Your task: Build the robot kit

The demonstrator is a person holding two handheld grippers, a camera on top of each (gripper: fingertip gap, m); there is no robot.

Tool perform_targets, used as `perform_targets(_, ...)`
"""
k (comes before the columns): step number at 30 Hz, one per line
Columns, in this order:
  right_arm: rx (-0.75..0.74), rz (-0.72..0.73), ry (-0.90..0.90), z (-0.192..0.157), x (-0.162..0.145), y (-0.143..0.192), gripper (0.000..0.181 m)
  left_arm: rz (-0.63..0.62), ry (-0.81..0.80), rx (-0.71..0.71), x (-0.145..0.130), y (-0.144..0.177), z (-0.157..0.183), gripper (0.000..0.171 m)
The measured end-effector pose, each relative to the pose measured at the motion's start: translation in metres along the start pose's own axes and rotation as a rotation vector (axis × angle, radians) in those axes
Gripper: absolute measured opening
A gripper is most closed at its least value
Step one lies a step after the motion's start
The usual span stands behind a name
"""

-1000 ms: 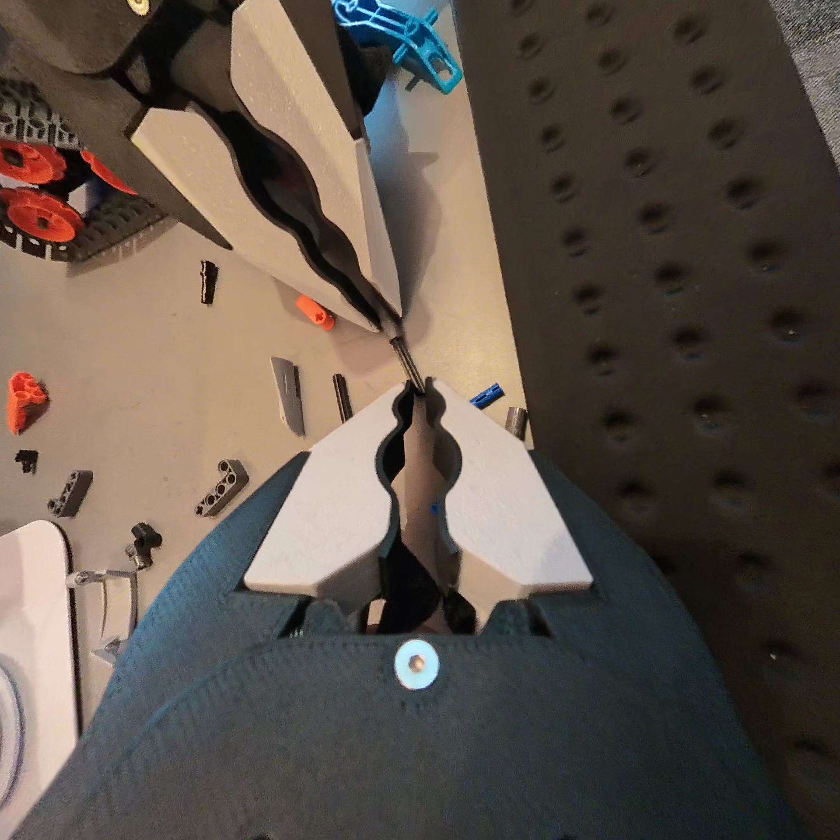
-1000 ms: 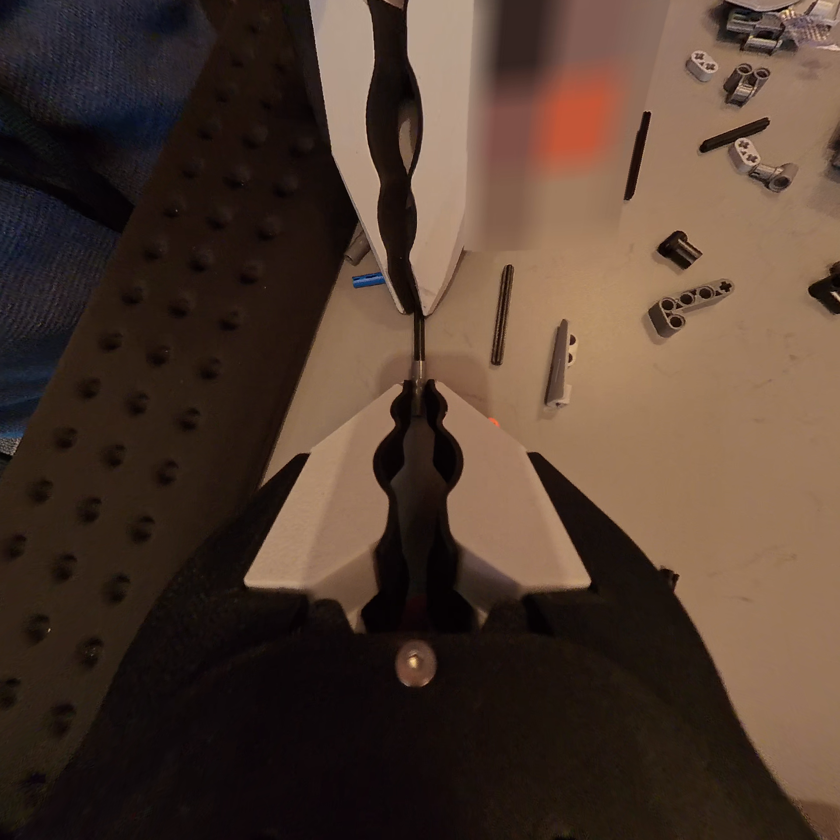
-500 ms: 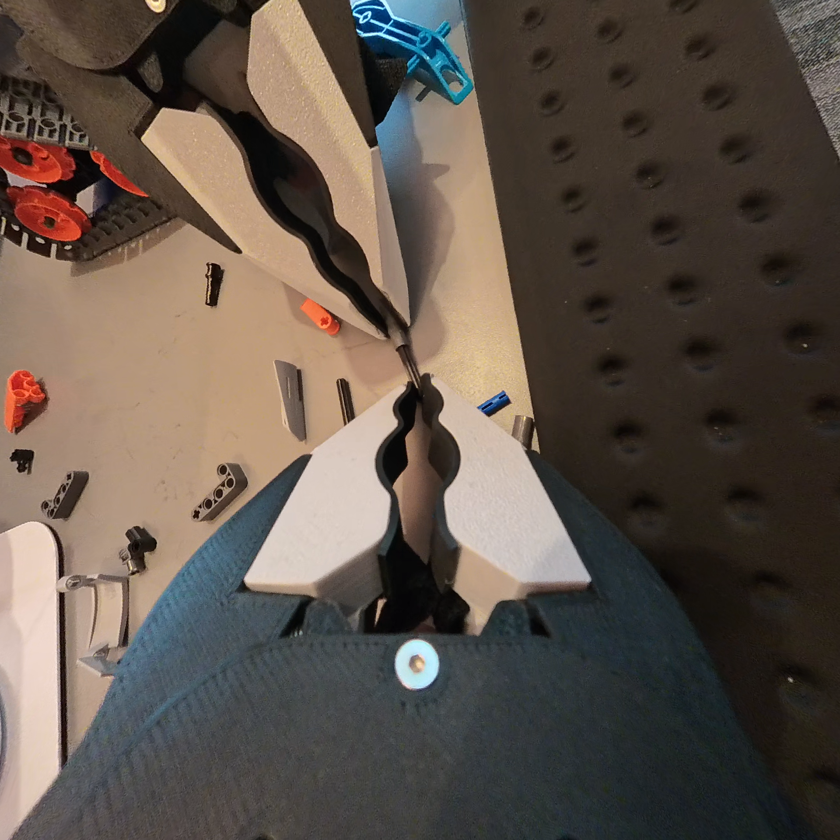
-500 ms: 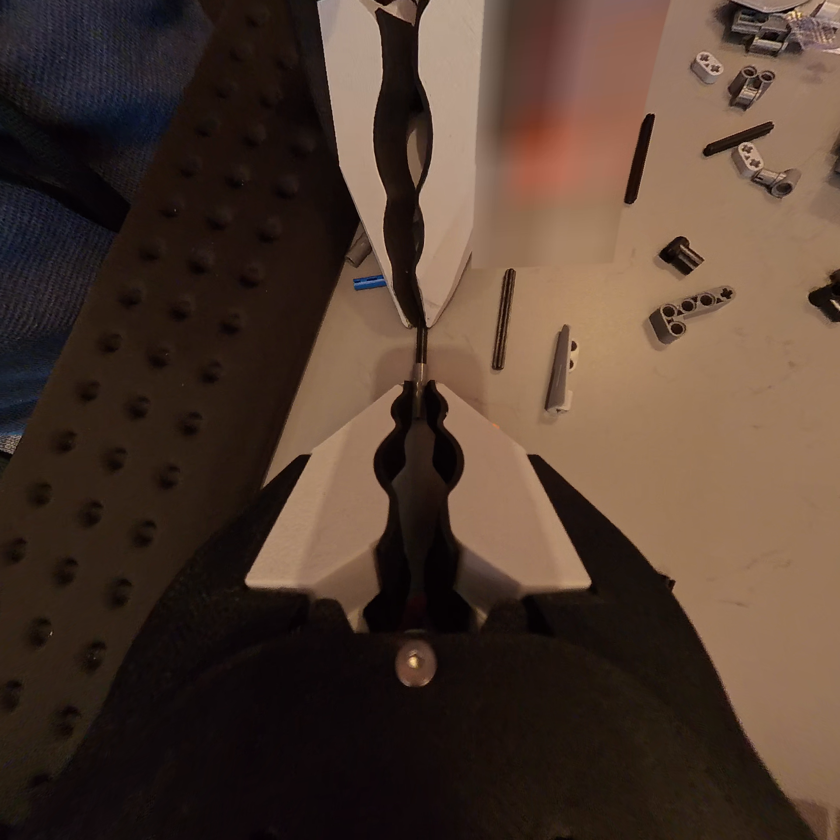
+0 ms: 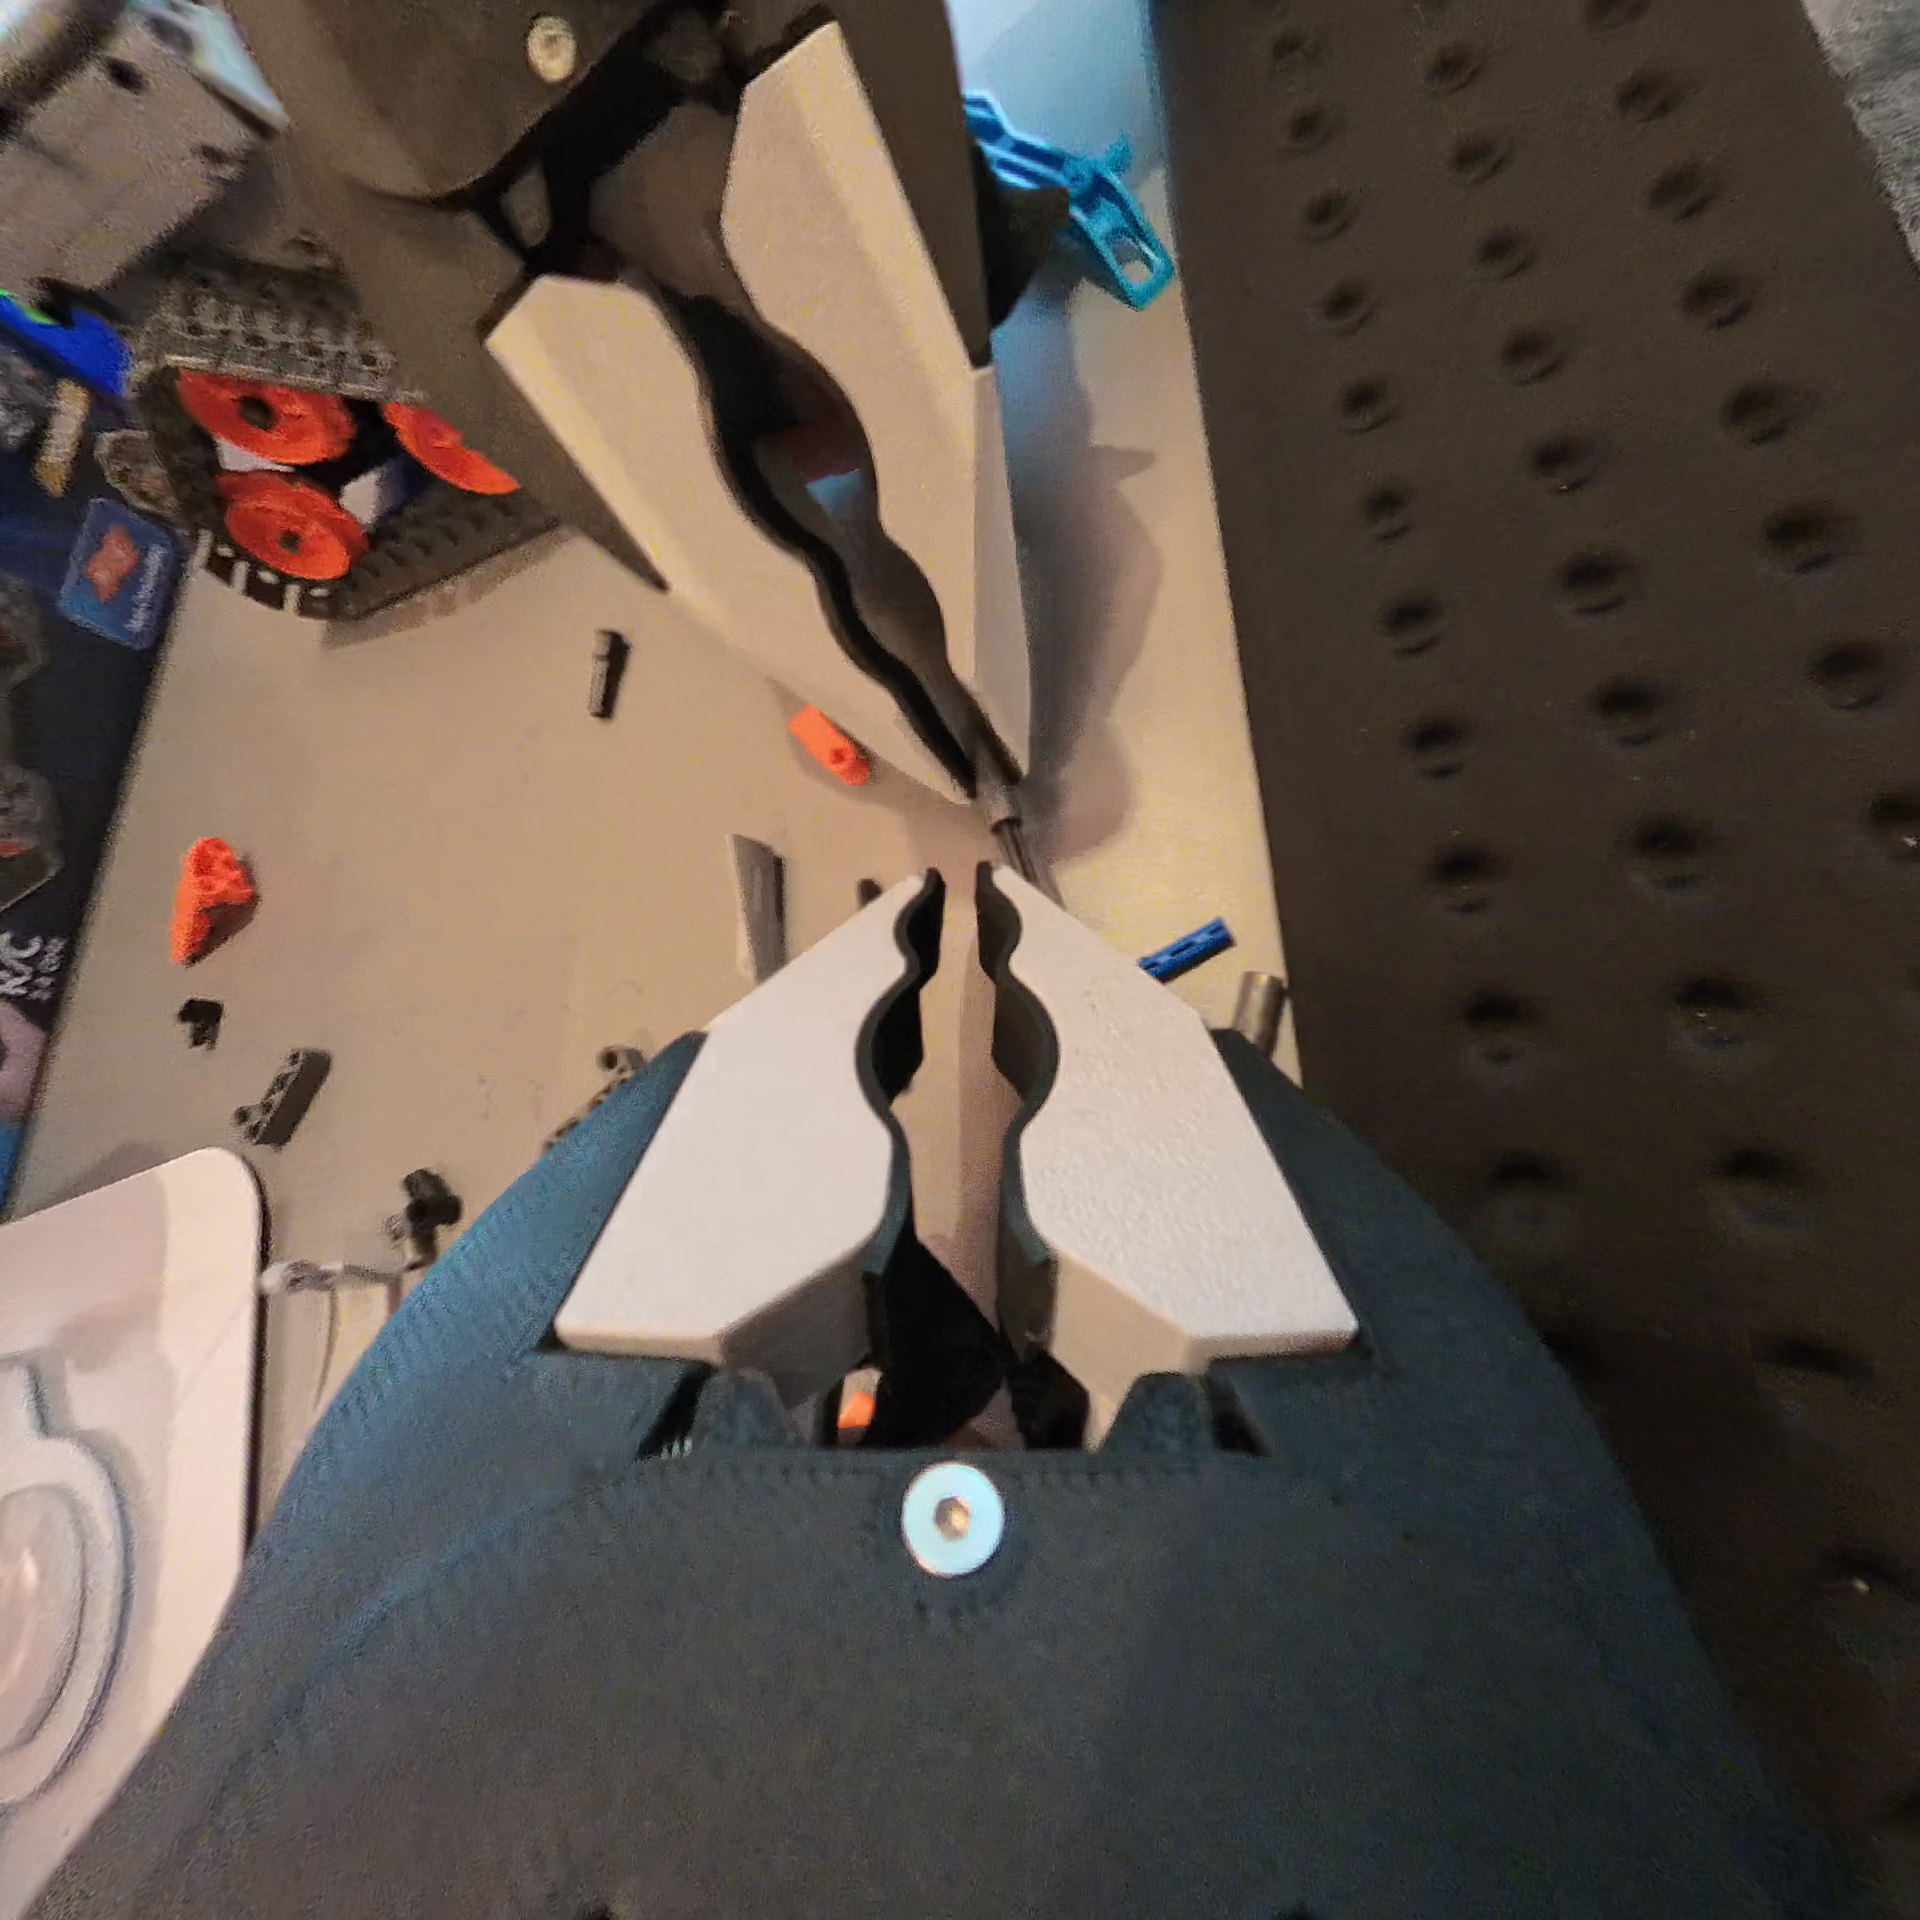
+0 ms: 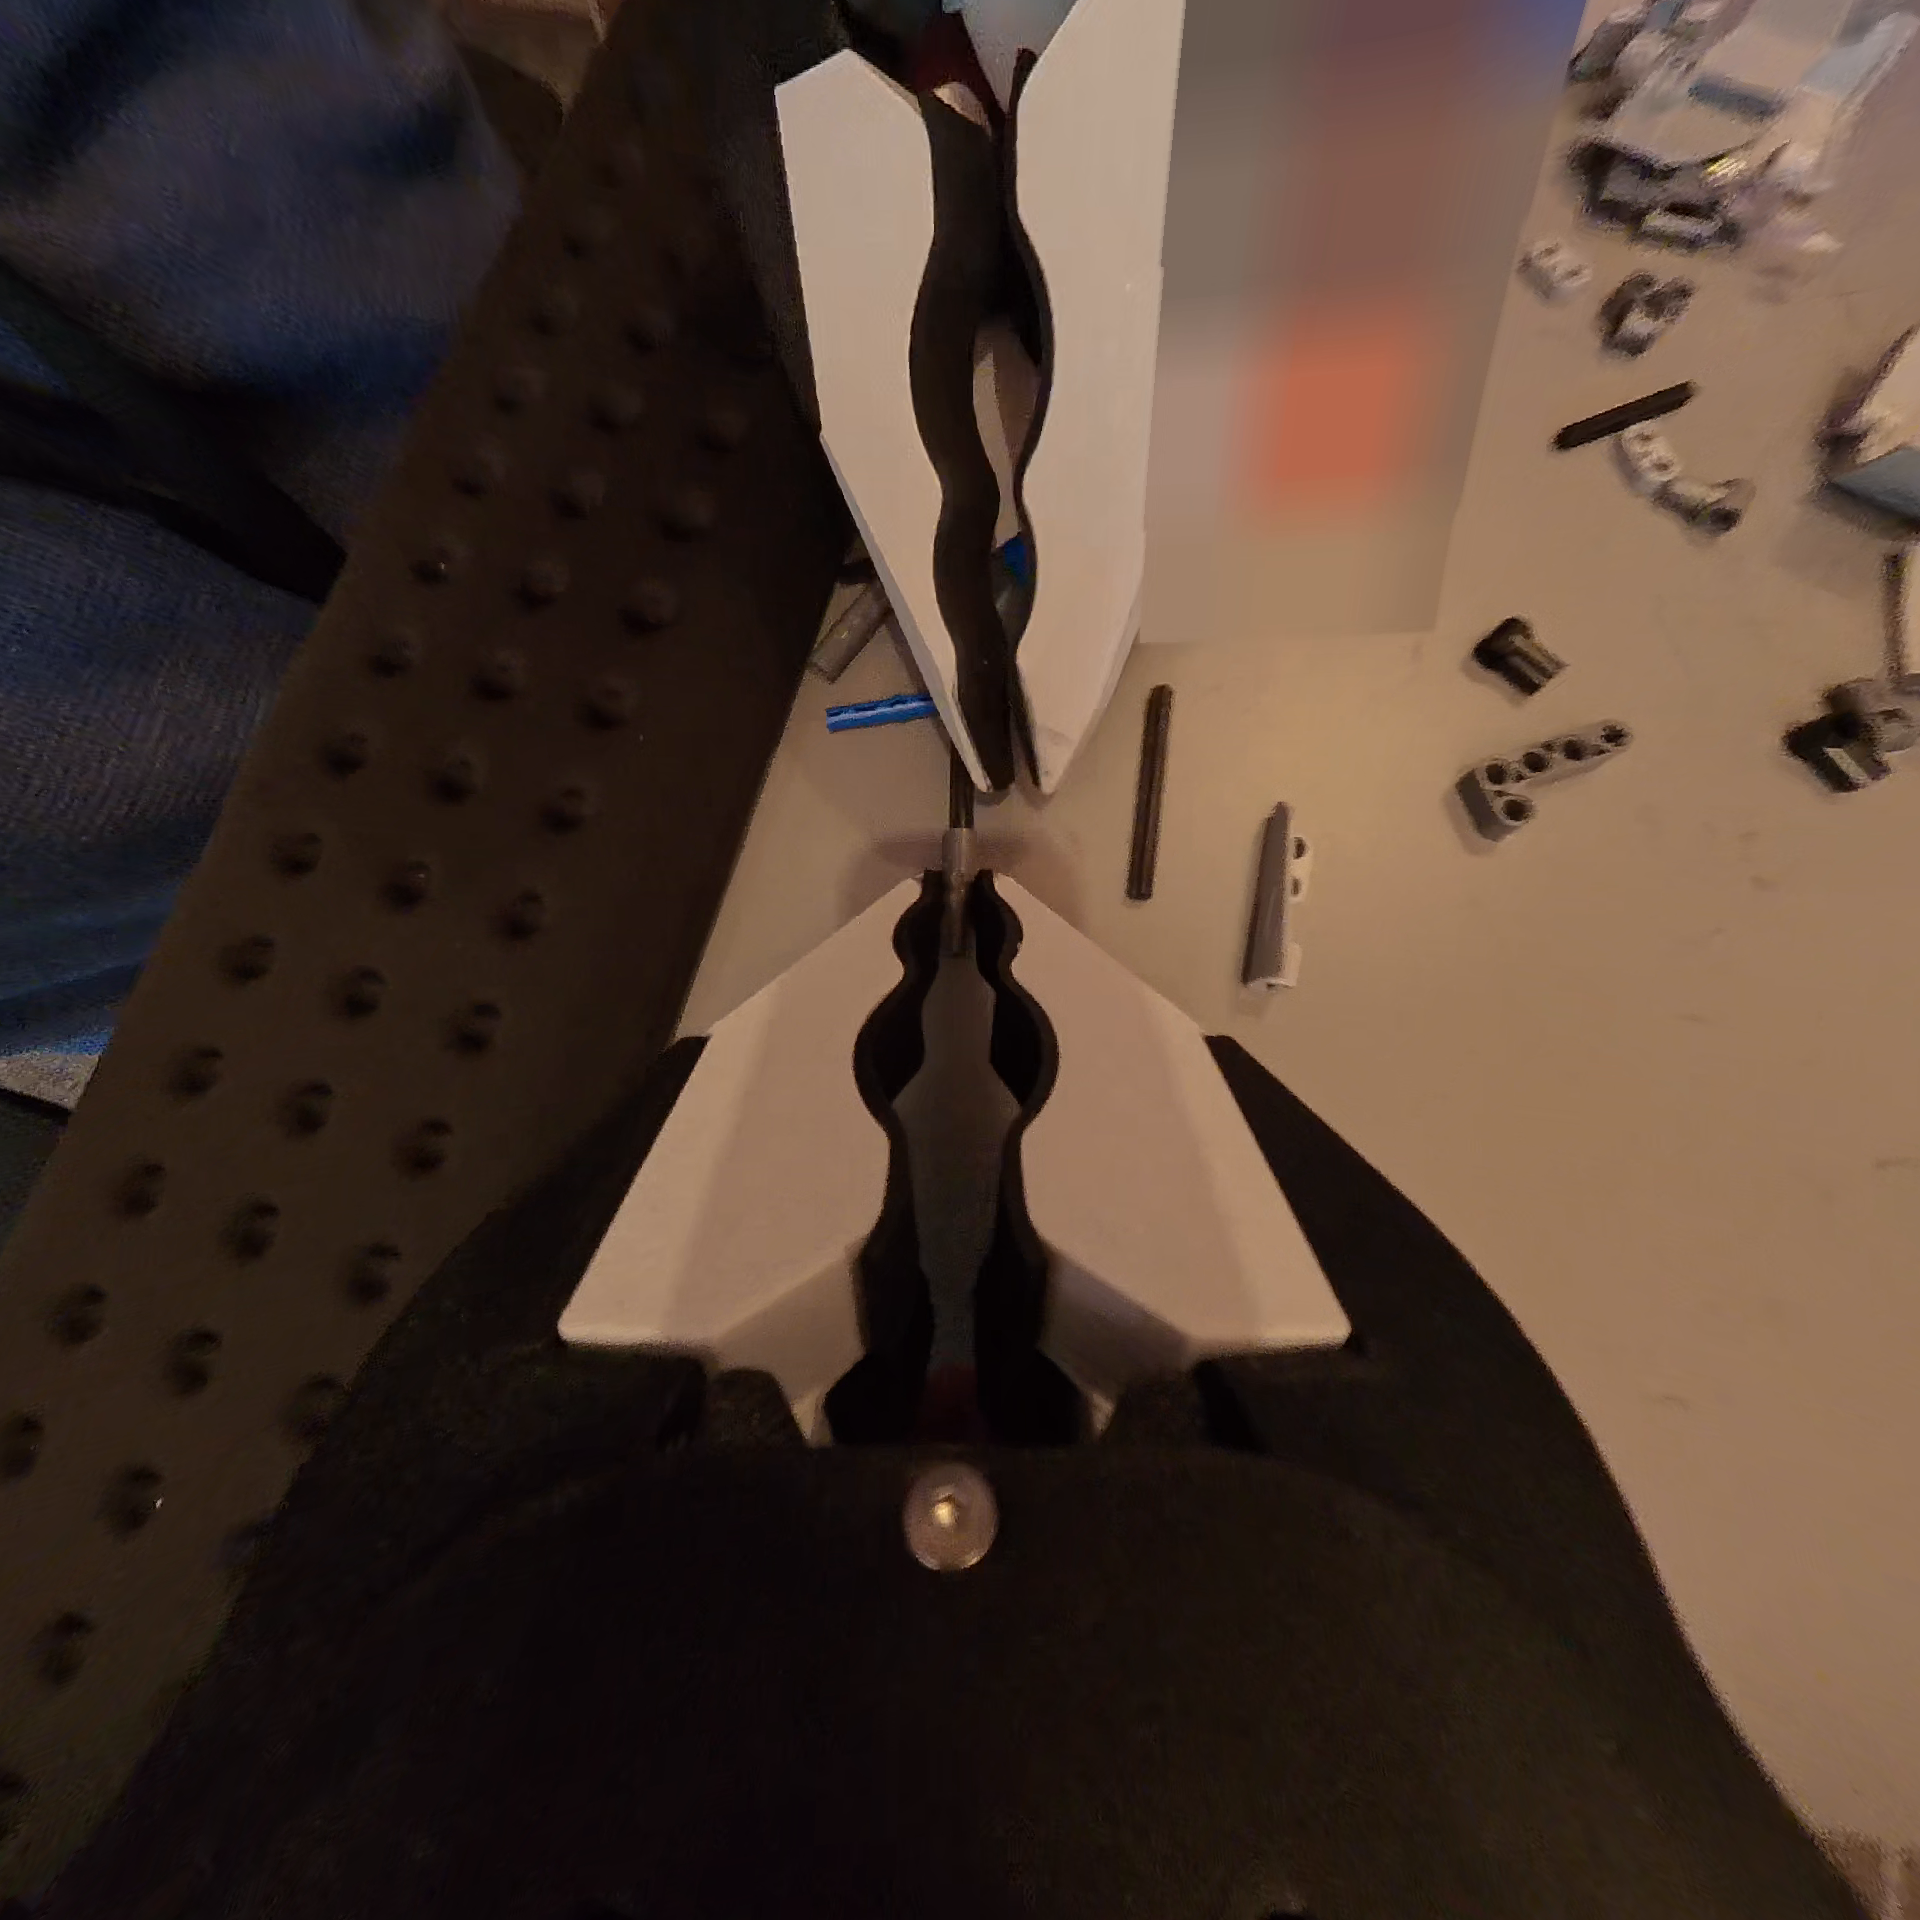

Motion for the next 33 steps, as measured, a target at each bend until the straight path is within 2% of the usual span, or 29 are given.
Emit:
perform_targets(5,-0.124,0.066,-0.036,0.013,0.005,0.022,0.004,0.134,0.051,0.108,0.013,0.022,-0.021,0.018)
perform_targets(10,-0.294,0.182,-0.190,0.034,0.019,0.039,0.003,0.243,0.045,0.367,0.022,0.036,-0.045,0.048)
perform_targets(12,-0.338,0.284,-0.272,0.041,0.029,0.047,0.003,0.284,0.039,0.447,0.027,0.041,-0.050,0.056)
perform_targets(14,-0.384,0.401,-0.366,0.047,0.037,0.054,0.003,0.286,0.043,0.532,0.029,0.043,-0.056,0.073)
perform_targets(17,-0.424,0.580,-0.460,0.052,0.048,0.061,0.003,0.275,-0.017,0.624,0.035,0.044,-0.061,0.083)
perform_targets(19,-0.429,0.682,-0.522,0.055,0.052,0.065,0.004,0.259,-0.011,0.658,0.037,0.041,-0.062,0.083)
perform_targets(23,-0.457,0.762,-0.575,0.057,0.057,0.060,0.003,0.259,-0.012,0.776,0.040,0.043,-0.070,0.082)
perform_targets(26,-0.440,0.772,-0.600,0.058,0.062,0.054,0.003,0.240,-0.028,0.814,0.039,0.043,-0.073,0.077)
perform_targets(29,-0.446,0.777,-0.609,0.058,0.063,0.049,0.004,0.249,-0.029,0.856,0.039,0.049,-0.077,0.056)
perform_targets(33,-0.451,0.786,-0.619,0.058,0.064,0.046,0.003,0.233,-0.048,0.851,0.037,0.051,-0.077,0.055)
Point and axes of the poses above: each gripper's, where its closed fingertips meet, y back along the fingers, x out of its top, z = x × y across the jaws, the point moved 7 cm from there along y, back along the fingers, and after that the axes turned 9 degrees about y, right-handed, at the moved point
